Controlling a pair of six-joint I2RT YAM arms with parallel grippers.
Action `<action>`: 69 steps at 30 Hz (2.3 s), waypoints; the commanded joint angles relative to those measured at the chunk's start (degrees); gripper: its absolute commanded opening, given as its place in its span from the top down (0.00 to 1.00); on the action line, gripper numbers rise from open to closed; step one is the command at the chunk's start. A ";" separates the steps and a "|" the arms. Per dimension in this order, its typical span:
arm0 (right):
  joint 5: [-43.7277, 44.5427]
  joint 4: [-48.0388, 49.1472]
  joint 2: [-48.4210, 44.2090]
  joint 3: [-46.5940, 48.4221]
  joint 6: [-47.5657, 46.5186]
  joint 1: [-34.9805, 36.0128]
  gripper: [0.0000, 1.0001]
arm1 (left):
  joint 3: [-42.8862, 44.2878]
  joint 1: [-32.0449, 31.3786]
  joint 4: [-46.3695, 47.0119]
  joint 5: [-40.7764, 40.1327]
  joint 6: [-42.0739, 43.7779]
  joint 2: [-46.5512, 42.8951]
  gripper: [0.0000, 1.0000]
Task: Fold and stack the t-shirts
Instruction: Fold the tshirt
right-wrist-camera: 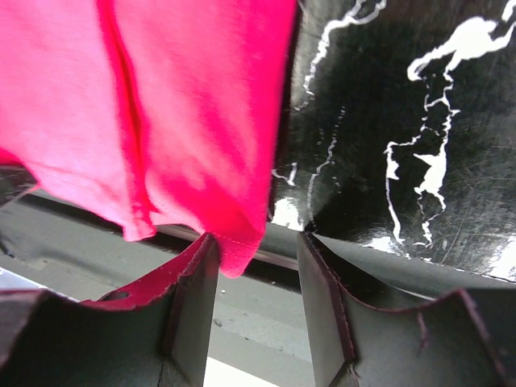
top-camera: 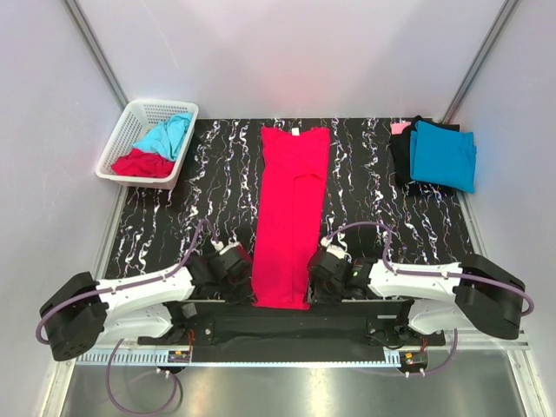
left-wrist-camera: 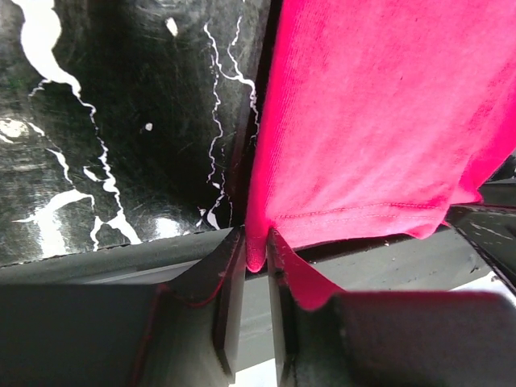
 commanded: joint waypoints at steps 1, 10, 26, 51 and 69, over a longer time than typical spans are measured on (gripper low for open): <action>4.24 -0.18 -2.32 2.68 -1.38 0.26 0.49 | 2.12 -0.55 0.11 -1.93 -0.22 0.80 0.76; 2.21 2.45 -3.20 2.24 -2.35 0.61 0.50 | 2.21 -0.72 0.20 -2.10 0.04 1.59 0.75; 0.37 4.48 7.26 3.73 -2.53 1.05 0.92 | 1.68 -0.99 0.28 -2.37 -0.31 0.54 0.89; 15.82 -18.62 -6.10 18.05 -8.14 2.90 1.00 | 9.49 -2.04 -5.50 -13.16 3.99 -7.91 1.00; 14.53 -12.06 10.15 32.03 -29.94 -22.05 1.00 | 43.93 14.03 -9.92 -16.79 21.82 22.58 1.00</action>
